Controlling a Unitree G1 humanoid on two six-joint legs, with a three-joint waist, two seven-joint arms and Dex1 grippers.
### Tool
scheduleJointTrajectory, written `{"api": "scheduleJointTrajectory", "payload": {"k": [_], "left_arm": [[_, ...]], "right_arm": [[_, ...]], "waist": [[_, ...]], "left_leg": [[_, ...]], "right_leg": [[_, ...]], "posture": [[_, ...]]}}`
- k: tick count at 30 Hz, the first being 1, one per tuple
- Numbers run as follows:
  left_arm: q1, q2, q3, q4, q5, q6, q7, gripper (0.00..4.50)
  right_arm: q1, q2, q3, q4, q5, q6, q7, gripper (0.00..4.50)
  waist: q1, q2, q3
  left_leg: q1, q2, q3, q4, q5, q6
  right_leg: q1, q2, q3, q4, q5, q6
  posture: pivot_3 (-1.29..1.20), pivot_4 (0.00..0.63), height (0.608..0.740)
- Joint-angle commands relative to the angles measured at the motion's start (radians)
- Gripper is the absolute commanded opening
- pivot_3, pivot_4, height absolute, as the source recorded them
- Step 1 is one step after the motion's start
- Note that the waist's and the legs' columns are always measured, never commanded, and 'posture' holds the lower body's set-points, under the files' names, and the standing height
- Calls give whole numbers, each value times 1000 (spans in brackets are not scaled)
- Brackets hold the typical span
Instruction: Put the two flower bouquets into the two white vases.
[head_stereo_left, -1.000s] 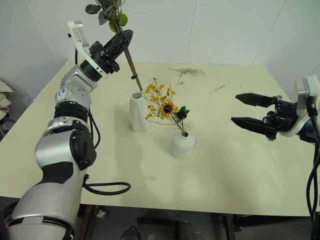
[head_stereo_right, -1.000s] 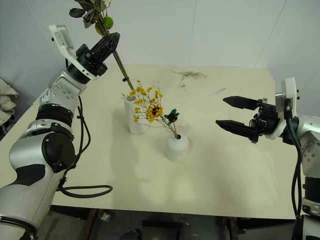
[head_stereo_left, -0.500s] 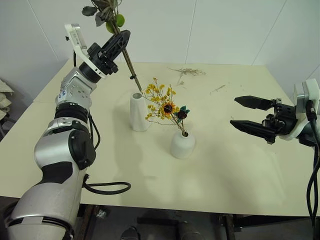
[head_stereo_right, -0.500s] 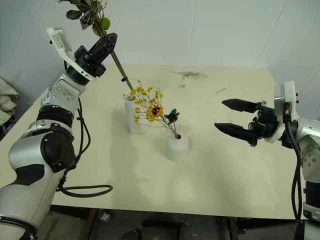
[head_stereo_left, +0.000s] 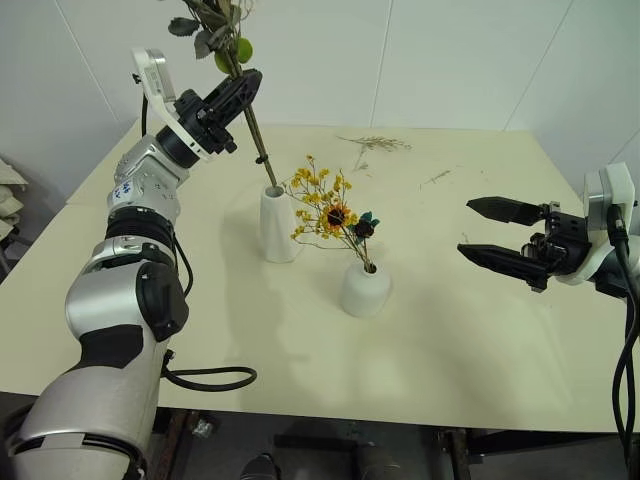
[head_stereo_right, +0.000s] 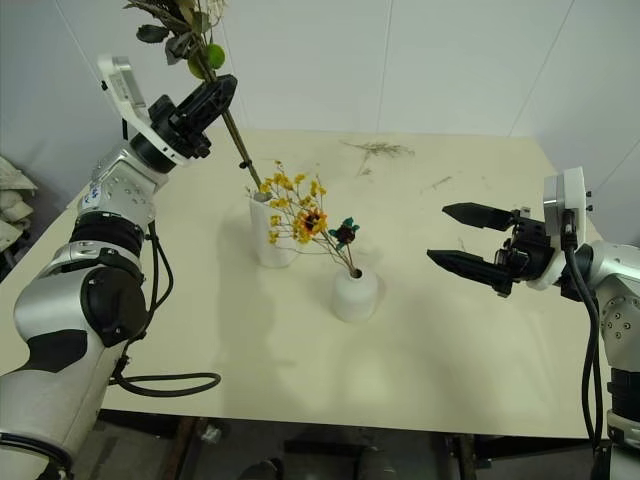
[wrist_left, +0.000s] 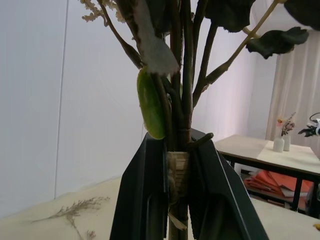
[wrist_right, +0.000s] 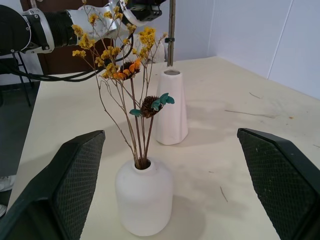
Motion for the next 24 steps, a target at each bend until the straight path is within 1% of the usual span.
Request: {"api": "scheduleJointTrajectory", "payload": {"k": [1, 5, 23, 24], "left_arm": [[-8, 6, -10, -2, 21, -32, 30, 199], [-3, 4, -10, 4, 26, -39, 48, 199], [18, -20, -34, 21, 60, -35, 40, 199], [21, -21, -39, 22, 66, -35, 42, 549]], "right_arm": [[3, -11, -44, -39, 25, -2, -8, 4500], [12, -10, -48, -44, 27, -3, -11, 4500], [11, -5, -39, -37, 20, -9, -17, 4500], [12, -4, -38, -37, 20, -9, -17, 4500]], "waist": [[0, 0, 0], [0, 0, 0], [0, 0, 0], [0, 0, 0]], "left_leg": [[0, 0, 0, 0, 0, 0], [0, 0, 0, 0, 0, 0], [0, 0, 0, 0, 0, 0], [0, 0, 0, 0, 0, 0]], "right_leg": [[0, 0, 0, 0, 0, 0], [0, 0, 0, 0, 0, 0], [0, 0, 0, 0, 0, 0], [0, 0, 0, 0, 0, 0]], "posture": [[0, 150, 740], [0, 150, 740], [0, 150, 740], [0, 150, 740]]}}
